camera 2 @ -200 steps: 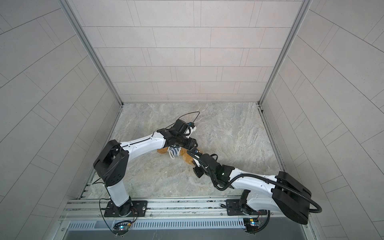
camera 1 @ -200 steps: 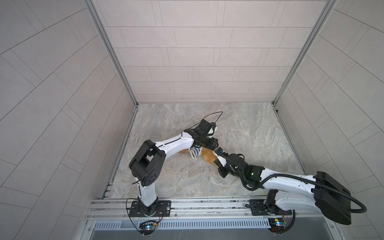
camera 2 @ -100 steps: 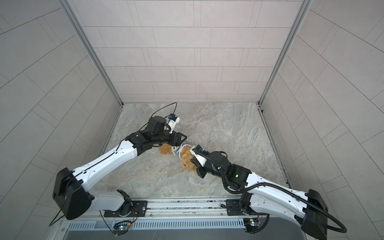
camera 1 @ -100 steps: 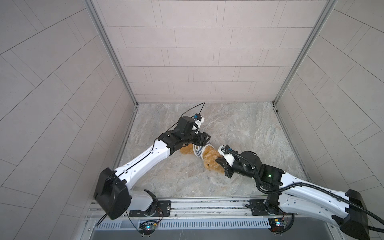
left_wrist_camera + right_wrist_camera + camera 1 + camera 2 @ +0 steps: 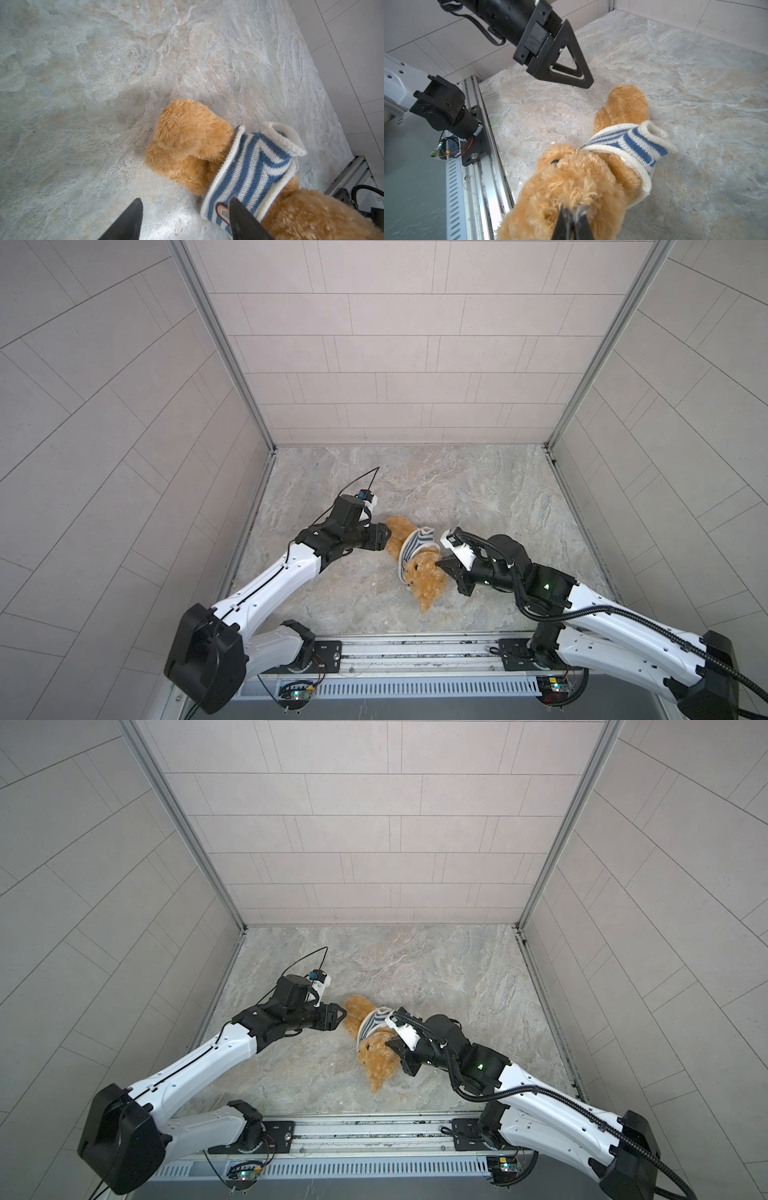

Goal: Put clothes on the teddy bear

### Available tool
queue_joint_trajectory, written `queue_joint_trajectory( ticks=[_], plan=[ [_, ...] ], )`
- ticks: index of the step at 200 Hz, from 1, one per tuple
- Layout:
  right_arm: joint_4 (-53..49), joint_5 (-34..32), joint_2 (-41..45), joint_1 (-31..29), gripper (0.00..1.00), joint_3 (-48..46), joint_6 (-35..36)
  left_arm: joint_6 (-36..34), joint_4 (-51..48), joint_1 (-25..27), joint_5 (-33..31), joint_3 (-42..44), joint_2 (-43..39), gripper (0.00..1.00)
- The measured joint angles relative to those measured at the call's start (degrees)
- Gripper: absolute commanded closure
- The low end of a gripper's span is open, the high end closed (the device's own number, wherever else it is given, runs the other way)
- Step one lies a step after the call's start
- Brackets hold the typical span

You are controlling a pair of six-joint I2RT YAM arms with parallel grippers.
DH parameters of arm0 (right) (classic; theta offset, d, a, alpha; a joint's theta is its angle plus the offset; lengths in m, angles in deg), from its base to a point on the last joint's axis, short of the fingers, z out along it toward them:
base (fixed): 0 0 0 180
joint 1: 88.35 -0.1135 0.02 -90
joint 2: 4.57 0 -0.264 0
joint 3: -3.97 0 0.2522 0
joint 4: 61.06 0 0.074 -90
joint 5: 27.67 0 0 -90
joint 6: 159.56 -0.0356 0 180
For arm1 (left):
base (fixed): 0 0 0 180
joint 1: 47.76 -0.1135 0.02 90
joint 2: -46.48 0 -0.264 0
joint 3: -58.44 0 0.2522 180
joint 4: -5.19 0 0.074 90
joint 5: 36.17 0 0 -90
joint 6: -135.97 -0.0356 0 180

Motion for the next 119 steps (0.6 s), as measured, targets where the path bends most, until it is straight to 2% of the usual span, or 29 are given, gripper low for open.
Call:
queue_joint_trajectory(
  ticks=[36,78,105,119],
  plan=[
    [-1.2,1.6,1.4,2.3,1.0,-0.4,0.0,1.4,4.3,-0.9,-0.1,-1.1,8.3,0.29],
    [-2.3,4.3,1.9,6.6,1.0,-0.9,-0.3,1.4,7.7,-0.8,0.3,-7.1,18.9,0.28],
    [-2.4,5.8,1.9,9.7,1.0,-1.3,-0.8,1.1,8.8,-0.4,0.2,-9.5,22.7,0.35],
    [-2.6,6.2,1.9,11.4,1.0,-1.8,-1.1,0.8,9.0,0.4,-0.3,-9.6,23.6,0.42]
  ],
)
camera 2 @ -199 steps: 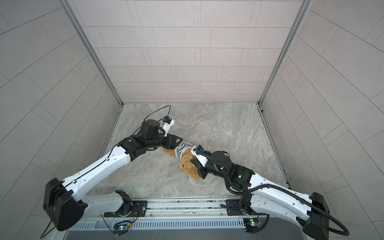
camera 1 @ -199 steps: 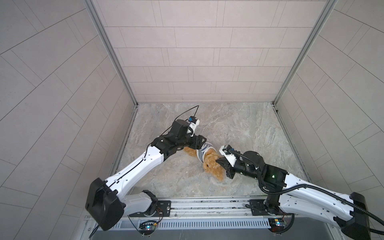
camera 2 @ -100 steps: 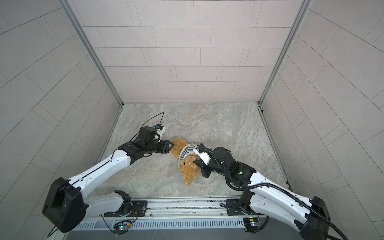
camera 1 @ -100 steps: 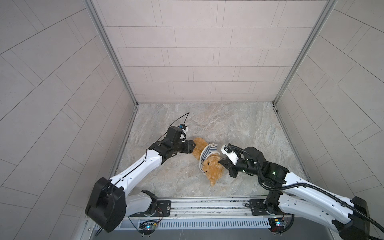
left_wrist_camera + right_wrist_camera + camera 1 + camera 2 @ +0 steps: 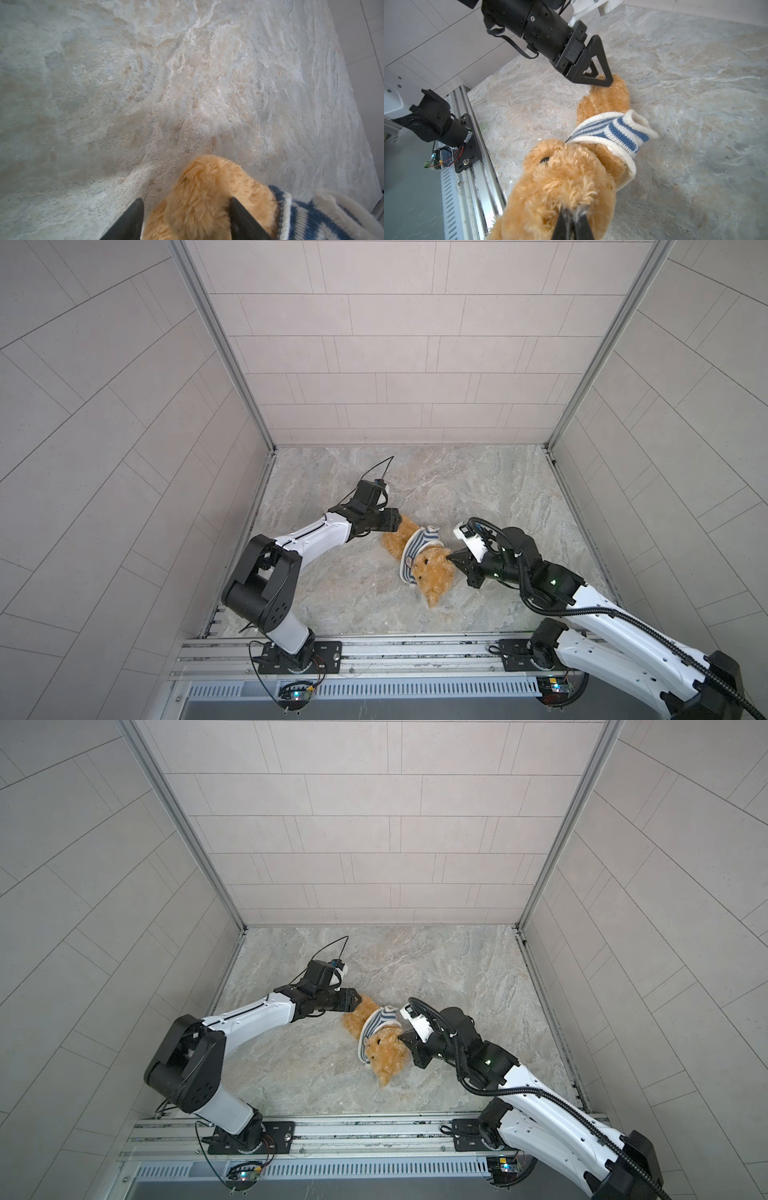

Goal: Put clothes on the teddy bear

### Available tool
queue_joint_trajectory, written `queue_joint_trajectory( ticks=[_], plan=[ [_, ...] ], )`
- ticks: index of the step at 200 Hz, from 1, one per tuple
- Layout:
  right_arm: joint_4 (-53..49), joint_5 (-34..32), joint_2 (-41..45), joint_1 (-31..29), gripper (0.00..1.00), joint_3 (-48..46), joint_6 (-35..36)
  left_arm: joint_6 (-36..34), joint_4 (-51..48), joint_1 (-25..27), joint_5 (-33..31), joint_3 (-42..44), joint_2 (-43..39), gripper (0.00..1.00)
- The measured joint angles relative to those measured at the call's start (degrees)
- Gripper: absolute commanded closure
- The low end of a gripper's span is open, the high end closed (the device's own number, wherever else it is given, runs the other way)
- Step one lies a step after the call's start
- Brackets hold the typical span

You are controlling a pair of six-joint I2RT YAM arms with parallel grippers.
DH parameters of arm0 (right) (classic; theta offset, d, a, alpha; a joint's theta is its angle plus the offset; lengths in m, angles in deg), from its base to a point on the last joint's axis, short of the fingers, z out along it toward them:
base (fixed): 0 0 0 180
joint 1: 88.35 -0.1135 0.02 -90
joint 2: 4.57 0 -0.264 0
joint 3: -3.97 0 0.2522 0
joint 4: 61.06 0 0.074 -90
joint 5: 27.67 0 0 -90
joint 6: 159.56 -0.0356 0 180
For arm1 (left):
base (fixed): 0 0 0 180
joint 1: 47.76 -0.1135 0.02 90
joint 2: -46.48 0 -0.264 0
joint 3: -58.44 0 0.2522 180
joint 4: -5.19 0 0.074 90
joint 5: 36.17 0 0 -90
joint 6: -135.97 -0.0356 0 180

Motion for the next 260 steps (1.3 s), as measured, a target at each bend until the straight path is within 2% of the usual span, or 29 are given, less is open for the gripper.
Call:
queue_joint_trajectory(
  ticks=[16,34,61,115,166,197,217,260],
  plan=[
    [-0.4,0.0,-0.1,1.7,1.0,0.0,-0.3,-0.3,0.0,1.4,-0.5,0.0,0.4,0.5],
    [-0.9,-0.4,-0.7,3.2,1.0,0.0,-0.3,-0.3,0.5,2.9,-1.2,0.6,0.4,0.53],
    [-2.3,-2.8,-3.0,4.7,0.93,0.6,-0.1,-0.1,1.8,4.5,-3.0,4.4,-0.5,0.61],
    [-2.8,-9.0,-8.1,7.1,0.85,1.9,0.9,2.0,3.3,5.3,-5.3,17.1,-12.2,0.74],
    [-2.1,-9.9,-9.8,7.5,0.64,4.6,0.5,5.3,3.6,5.5,-5.5,24.2,-21.7,0.83],
    [-1.4,-8.0,-7.0,7.6,0.39,4.7,-1.6,6.7,3.7,6.3,-5.8,26.0,-25.1,0.86],
    [-0.9,-6.3,-4.0,7.6,0.27,4.6,-3.3,7.2,3.7,7.0,-5.9,26.8,-26.6,0.86],
    [2.1,-1.9,1.8,7.5,0.16,1.1,-8.5,9.0,4.1,9.1,-7.0,29.1,-29.0,0.87]
  ],
)
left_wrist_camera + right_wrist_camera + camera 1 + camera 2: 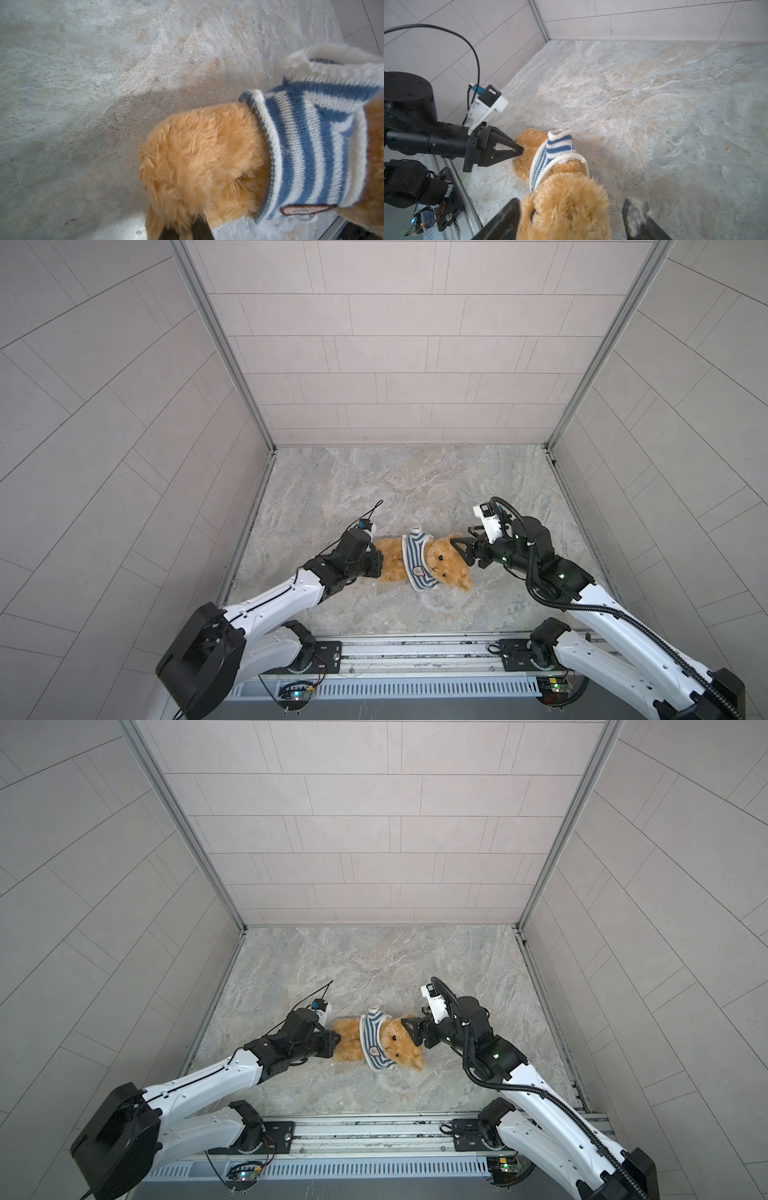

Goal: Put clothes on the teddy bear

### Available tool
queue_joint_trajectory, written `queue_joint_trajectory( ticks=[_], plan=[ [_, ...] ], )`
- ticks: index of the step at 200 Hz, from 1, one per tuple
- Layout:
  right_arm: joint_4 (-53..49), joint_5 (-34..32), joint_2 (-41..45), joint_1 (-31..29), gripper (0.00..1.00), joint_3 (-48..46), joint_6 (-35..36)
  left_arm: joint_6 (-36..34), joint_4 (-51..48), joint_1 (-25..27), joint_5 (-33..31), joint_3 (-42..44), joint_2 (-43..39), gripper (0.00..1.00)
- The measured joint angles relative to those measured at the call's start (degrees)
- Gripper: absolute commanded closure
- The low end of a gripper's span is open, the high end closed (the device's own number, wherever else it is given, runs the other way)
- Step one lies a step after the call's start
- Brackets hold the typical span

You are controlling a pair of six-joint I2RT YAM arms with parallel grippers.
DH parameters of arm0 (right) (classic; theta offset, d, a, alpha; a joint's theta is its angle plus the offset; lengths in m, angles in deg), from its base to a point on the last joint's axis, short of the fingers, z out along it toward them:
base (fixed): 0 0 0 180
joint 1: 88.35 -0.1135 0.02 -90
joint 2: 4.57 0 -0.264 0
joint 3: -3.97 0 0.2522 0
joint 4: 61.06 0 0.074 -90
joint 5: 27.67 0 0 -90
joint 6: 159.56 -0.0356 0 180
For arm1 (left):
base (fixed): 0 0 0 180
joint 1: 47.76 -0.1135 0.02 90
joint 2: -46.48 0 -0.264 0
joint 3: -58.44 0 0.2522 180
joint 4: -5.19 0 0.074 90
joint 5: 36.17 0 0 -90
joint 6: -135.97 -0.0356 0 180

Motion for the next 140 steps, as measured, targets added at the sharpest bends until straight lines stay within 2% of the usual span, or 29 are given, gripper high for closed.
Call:
queue_joint_trajectory(
  ticks=[38,67,99,140],
  plan=[
    [-0.2,0.0,0.0,0.0,0.13,-3.7,-1.5,0.9,0.0,1.4,-0.9,1.1,-2.0,0.87],
    [2.5,0.6,-3.6,0.0,0.19,-5.1,-2.6,1.1,0.0,1.9,-1.5,1.2,-2.3,0.87],
    [6.8,1.7,-7.3,0.0,0.42,-5.7,-3.5,1.4,0.0,2.6,-1.7,1.5,-2.7,0.87],
    [9.9,2.8,-8.0,0.0,0.75,-5.9,-4.1,1.6,0.1,2.9,-1.8,2.1,-3.0,0.87]
  ],
)
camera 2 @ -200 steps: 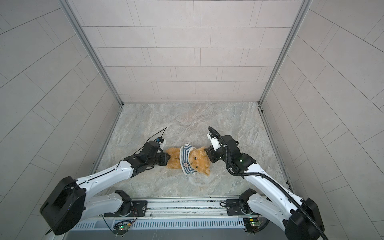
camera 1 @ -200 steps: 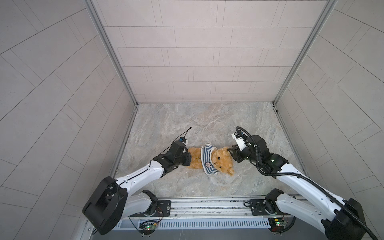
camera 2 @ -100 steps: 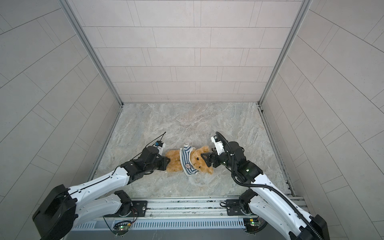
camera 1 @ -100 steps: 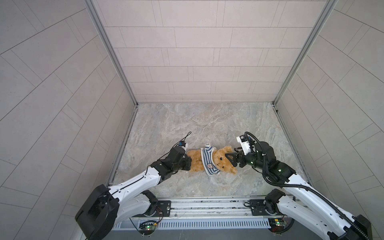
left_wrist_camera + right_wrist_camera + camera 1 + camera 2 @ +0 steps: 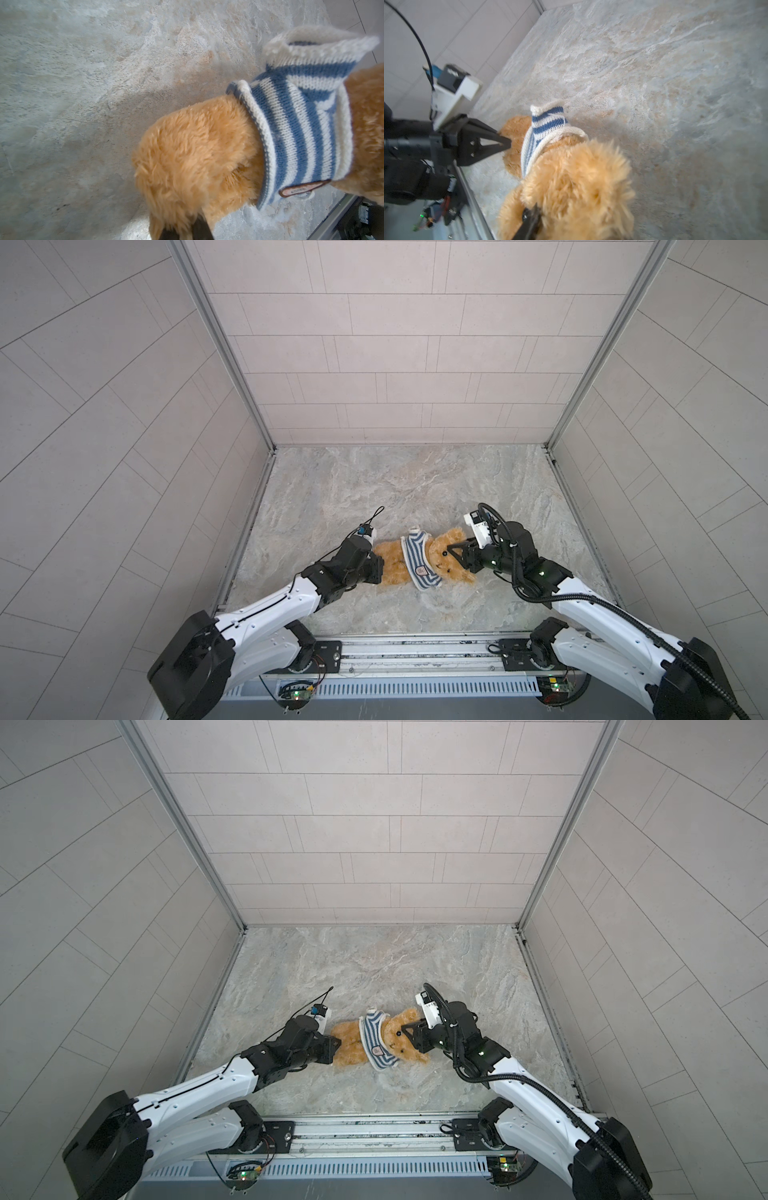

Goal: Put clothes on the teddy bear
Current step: 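Pull the sweater hem down with the left gripper while the right holds the head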

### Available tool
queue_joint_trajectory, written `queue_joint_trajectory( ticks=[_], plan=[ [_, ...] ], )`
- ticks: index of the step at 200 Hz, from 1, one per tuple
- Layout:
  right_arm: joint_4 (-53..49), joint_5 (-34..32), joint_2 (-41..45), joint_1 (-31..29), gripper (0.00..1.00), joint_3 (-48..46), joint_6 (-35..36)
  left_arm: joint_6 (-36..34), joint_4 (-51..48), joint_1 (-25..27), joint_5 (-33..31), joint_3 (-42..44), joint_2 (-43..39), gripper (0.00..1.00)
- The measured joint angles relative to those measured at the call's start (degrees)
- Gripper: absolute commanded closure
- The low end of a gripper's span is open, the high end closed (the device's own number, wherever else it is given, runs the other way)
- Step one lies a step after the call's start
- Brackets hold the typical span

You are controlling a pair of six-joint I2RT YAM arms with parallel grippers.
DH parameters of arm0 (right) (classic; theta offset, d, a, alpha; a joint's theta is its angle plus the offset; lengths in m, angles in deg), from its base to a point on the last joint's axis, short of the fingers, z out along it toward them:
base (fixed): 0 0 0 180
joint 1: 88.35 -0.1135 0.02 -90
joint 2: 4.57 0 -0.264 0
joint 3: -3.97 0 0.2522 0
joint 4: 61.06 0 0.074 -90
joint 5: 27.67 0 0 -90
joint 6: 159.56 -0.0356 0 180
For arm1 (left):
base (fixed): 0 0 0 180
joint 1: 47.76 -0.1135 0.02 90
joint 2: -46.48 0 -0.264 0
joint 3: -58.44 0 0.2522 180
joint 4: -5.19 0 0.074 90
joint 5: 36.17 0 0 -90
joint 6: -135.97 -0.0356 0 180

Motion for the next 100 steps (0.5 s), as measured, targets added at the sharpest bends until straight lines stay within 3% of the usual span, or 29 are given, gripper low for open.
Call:
queue_joint_trajectory(
  ticks=[30,46,72,100],
  plan=[
    [0.6,0.9,0.1,-0.1,0.93,-0.2,1.9,0.0,-0.3,0.0,0.1,0.1,-1.4,0.85],
    [0.8,1.3,0.4,-0.1,1.0,-0.3,4.4,-0.3,-1.0,0.0,0.3,0.5,-3.7,0.71],
    [-0.4,2.0,1.5,-0.4,1.0,0.3,11.2,-1.4,-3.7,0.1,0.6,0.9,-9.8,0.5],
    [-1.8,4.0,3.5,-1.8,1.0,2.1,20.0,-3.3,-9.6,0.1,0.3,-1.0,-16.2,0.46]
  ],
)
